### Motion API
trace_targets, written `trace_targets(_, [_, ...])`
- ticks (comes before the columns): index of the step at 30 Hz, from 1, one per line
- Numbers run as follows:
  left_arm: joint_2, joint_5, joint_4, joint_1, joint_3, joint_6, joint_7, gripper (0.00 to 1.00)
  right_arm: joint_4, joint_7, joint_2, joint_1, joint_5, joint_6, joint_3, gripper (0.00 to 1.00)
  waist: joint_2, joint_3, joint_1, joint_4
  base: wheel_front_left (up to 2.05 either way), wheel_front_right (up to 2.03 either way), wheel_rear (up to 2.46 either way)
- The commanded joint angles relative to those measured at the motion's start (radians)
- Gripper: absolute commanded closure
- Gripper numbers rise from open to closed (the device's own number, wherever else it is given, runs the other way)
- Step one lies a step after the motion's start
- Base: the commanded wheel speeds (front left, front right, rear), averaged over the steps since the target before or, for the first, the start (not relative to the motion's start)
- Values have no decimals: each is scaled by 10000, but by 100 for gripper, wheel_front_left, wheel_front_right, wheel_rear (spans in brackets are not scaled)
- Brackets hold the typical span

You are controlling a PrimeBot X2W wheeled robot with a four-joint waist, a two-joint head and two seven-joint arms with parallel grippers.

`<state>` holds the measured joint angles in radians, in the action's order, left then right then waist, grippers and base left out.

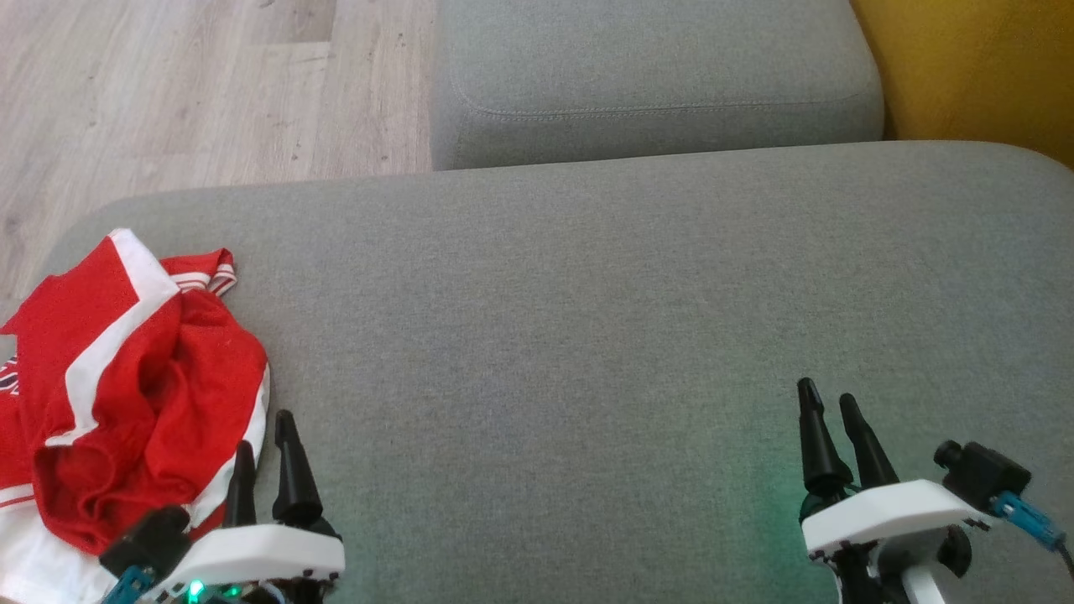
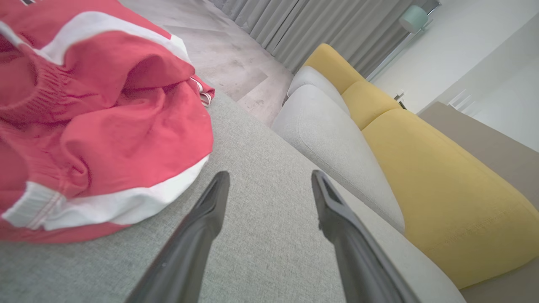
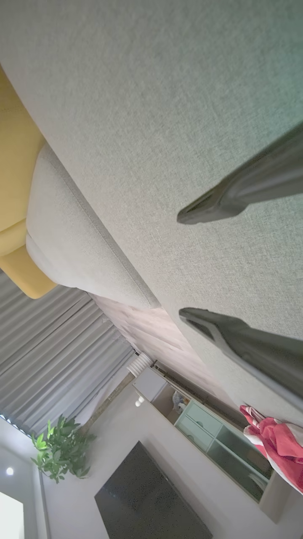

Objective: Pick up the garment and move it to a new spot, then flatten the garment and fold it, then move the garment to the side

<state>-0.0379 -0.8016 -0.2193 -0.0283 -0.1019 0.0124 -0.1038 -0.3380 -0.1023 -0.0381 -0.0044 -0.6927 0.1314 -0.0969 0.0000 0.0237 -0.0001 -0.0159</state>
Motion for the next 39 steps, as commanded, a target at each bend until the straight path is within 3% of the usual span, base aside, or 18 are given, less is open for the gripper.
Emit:
trace_targets(1, [-88, 411, 427, 405, 61, 119, -185, 0, 370, -193, -76, -546, 475, -5, -253, 0, 0, 14, 1, -4, 0, 0, 0])
trace_targets(21, [-103, 2654, 325, 467, -479, 491, -772, 0, 327, -783, -95, -654, 3186, -6, -581, 0, 0, 101, 1, -10, 0, 0, 0])
trace_targets(39, [-116, 4861, 652, 488, -957, 463, -1300, 0, 224, -1313, -112, -718, 5136, -7, -491, 0, 0, 188, 1, 33, 0, 0, 0])
